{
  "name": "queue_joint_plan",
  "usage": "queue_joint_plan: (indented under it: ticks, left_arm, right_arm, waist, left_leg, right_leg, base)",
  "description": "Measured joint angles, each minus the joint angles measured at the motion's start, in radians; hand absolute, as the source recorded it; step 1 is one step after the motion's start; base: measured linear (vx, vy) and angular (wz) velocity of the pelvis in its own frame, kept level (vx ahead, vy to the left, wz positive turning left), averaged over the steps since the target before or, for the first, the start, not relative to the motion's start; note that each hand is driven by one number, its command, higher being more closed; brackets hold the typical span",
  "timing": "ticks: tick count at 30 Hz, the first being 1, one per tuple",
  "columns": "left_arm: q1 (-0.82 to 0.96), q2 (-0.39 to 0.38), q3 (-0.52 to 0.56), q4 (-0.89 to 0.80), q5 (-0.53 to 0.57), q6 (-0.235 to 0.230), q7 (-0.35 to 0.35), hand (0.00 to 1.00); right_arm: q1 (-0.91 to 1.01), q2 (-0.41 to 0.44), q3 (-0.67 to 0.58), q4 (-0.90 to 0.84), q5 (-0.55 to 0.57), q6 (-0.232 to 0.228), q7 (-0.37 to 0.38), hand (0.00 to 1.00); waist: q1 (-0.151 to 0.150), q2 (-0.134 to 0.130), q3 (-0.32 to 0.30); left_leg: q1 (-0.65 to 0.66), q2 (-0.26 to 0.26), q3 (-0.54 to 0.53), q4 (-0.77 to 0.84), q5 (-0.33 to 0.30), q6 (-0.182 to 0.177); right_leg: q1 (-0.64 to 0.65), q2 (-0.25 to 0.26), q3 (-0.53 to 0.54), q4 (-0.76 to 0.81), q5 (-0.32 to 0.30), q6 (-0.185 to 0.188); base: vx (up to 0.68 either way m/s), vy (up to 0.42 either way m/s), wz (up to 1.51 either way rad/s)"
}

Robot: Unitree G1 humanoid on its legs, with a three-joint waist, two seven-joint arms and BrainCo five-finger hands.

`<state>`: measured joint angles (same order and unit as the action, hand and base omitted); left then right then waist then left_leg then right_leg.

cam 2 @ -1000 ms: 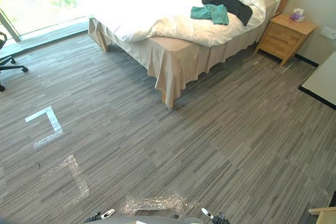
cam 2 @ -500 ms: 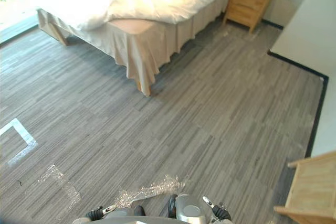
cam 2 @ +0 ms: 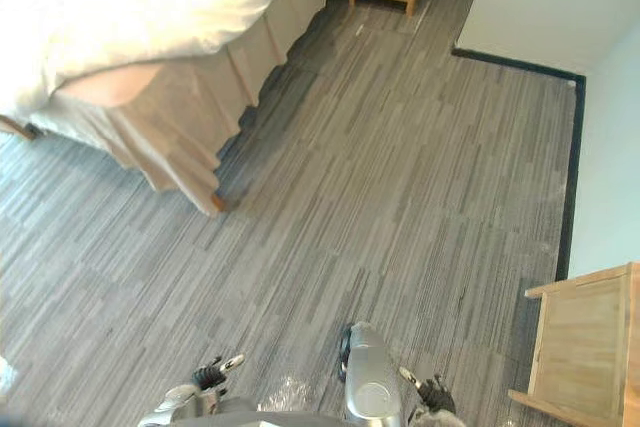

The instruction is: Tidy the bed and pick cloth on bed and put in laundry

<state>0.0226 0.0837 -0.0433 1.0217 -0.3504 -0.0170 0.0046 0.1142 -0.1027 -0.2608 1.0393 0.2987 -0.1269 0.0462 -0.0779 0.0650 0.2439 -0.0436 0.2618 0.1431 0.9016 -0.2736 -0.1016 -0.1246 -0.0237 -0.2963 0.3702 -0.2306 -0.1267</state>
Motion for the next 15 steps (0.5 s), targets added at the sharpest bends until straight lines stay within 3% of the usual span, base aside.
queue_joint_plan:
  ticks: [1, 2, 5, 6, 8, 9, 11, 12, 13, 14, 15]
  left_arm:
    - [0.0, -0.001, 0.008, -0.012, -0.002, -0.006, 0.0, 0.0]
    - [-0.001, -0.001, 0.012, -0.03, -0.001, -0.021, -0.001, 0.0]
    - [-0.001, -0.011, 0.048, -0.049, -0.001, -0.049, -0.003, 0.0]
    - [0.0, -0.015, 0.055, -0.048, -0.002, -0.053, -0.001, 0.0]
    - [0.021, -0.018, 0.067, -0.048, -0.023, -0.06, 0.003, 0.0]
    - [0.024, -0.018, 0.067, -0.049, -0.026, -0.061, 0.003, 0.0]
    - [0.026, -0.025, 0.076, -0.051, -0.032, -0.075, 0.002, 0.0]
    - [0.027, -0.024, 0.079, -0.053, -0.034, -0.077, 0.002, 0.0]
    - [0.024, -0.016, 0.104, -0.056, -0.034, -0.077, 0.003, 0.0]
    - [0.02, -0.014, 0.104, -0.055, -0.032, -0.076, 0.005, 0.0]
    - [0.022, -0.014, 0.105, -0.05, -0.032, -0.072, 0.008, 0.0]
  right_arm:
    - [-0.002, 0.0, 0.0, 0.0, -0.004, -0.003, 0.003, 0.0]
    - [-0.007, 0.001, -0.002, -0.005, -0.009, -0.014, 0.009, 0.0]
    - [-0.027, -0.011, -0.005, -0.02, -0.01, -0.009, 0.007, 0.0]
    - [-0.029, -0.012, -0.005, -0.024, -0.01, -0.008, 0.007, 0.0]
    - [-0.015, -0.012, -0.003, -0.026, -0.032, -0.003, 0.007, 0.0]
    - [-0.009, -0.014, -0.002, -0.026, -0.037, -0.004, 0.007, 0.0]
    - [0.006, -0.012, 0.005, -0.026, -0.04, -0.004, 0.008, 0.0]
    - [0.006, -0.015, 0.013, -0.026, -0.041, -0.004, 0.008, 0.0]
    - [-0.001, -0.009, 0.028, -0.027, -0.048, -0.003, 0.008, 0.0]
    - [0.001, -0.009, 0.038, -0.028, -0.051, -0.001, 0.008, 0.0]
    - [-0.001, -0.013, 0.033, -0.027, -0.057, 0.003, 0.007, 0.0]
  waist:
    - [0.016, -0.012, 0.007]
    - [0.032, -0.016, 0.012]
    - [0.05, -0.008, 0.042]
    - [0.057, -0.004, 0.05]
    - [0.079, 0.01, 0.051]
    - [0.08, 0.019, 0.053]
    - [0.094, 0.026, 0.053]
    - [0.099, 0.023, 0.053]
    - [0.099, -0.016, 0.035]
    - [0.091, -0.042, 0.021]
    - [0.092, -0.057, 0.01]
  left_leg:
    - [-0.031, -0.028, 0.009, -0.005, -0.013, 0.002]
    - [-0.094, -0.087, 0.03, -0.056, -0.025, 0.011]
    - [-0.232, -0.187, 0.132, -0.248, -0.015, 0.018]
    - [-0.249, -0.197, 0.155, -0.303, 0.002, 0.017]
    - [-0.254, -0.214, 0.262, -0.625, 0.143, 0.027]
    - [-0.253, -0.209, 0.274, -0.683, 0.17, 0.036]
    - [-0.258, -0.185, 0.332, -0.746, 0.194, 0.069]
    - [-0.26, -0.175, 0.345, -0.739, 0.215, 0.104]
    - [-0.276, -0.205, 0.381, -0.696, 0.287, 0.19]
    - [-0.281, -0.236, 0.405, -0.683, 0.296, 0.208]
    - [-0.283, -0.259, 0.419, -0.689, 0.302, 0.243]
  right_leg:
    - [0.037, 0.005, 0.001, -0.033, 0.006, -0.001]
    - [0.1, 0.009, 0.004, -0.084, 0.007, -0.002]
    - [0.238, 0.009, 0.02, -0.168, 0.006, -0.001]
    - [0.264, 0.008, 0.022, -0.181, 0.005, 0.002]
    - [0.393, 0.021, 0.031, -0.276, -0.022, 0.053]
    - [0.424, 0.031, 0.032, -0.297, -0.029, 0.066]
    - [0.538, 0.047, 0.025, -0.339, -0.085, 0.128]
    - [0.556, 0.041, 0.025, -0.338, -0.106, 0.137]
    - [0.566, -0.004, 0.024, -0.323, -0.145, 0.16]
    - [0.543, -0.047, 0.02, -0.268, -0.146, 0.175]
    - [0.5, -0.088, 0.008, -0.181, -0.138, 0.213]
  base:
    - [0.49, -0.147, -0.29]
    - [0.4, -0.101, -0.21]
    - [0.55, -0.073, -0.23]
    - [0.49, -0.028, -0.44]
    - [0.43, 0.016, -0.4]
    - [0.61, 0.109, -0.18]
    - [0.62, 0.188, -0.26]
    - [0.63, 0.212, -0.27]
    - [0.67, 0.213, 0.03]
    - [0.83, 0.283, 0.21]
    - [0.72, 0.251, 0.34]
